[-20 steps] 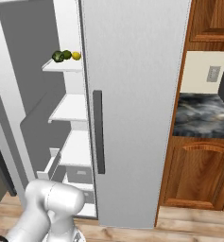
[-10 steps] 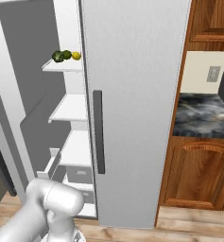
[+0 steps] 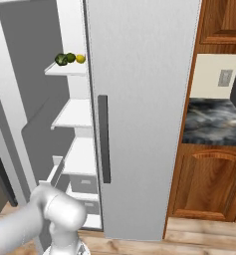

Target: Take the lime and potato from the second highest rack and move them to the highest rack where the lemon and broccoli are located, to maximize freezer space. Close the freezer door after rearranging.

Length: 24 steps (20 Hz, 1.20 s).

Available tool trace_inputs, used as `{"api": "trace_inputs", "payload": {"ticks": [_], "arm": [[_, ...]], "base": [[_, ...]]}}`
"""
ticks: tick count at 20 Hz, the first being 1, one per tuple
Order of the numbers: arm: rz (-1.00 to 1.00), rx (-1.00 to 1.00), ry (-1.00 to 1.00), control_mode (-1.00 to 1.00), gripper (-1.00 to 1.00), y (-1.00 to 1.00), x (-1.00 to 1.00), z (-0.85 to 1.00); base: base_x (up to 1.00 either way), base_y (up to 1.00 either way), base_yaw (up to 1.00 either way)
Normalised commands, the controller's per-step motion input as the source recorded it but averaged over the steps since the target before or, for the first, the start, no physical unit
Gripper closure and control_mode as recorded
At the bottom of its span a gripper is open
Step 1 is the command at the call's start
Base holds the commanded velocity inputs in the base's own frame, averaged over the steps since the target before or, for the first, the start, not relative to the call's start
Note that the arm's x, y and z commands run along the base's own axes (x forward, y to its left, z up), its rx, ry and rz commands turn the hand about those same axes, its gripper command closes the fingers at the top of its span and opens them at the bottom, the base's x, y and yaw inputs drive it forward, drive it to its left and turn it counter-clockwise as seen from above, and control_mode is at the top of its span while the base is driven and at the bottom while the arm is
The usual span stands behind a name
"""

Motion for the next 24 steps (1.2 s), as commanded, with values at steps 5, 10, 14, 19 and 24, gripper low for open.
{"api": "trace_inputs", "payload": {"ticks": [5, 10, 14, 19, 24], "arm": [[-0.26, -0.03, 0.0, -1.0, -1.0, -0.17, 0.95, 0.03], [-0.16, -0.05, 0.0, -1.0, -1.0, -0.79, 0.31, 0.13], [-0.1, -0.08, 0.0, -1.0, -1.0, -1.0, 0.03, 0.16], [-0.01, -0.09, -0.03, -1.0, -1.0, -1.0, 0.0, 0.16], [0.11, -0.07, -0.13, -1.0, -1.0, -1.0, 0.03, 0.14]], "base": [[0.0, 0.0, 0.0], [0.0, 0.0, 0.0], [0.0, 0.0, 0.0], [0.0, 0.0, 0.0], [0.0, 0.0, 0.0]]}}
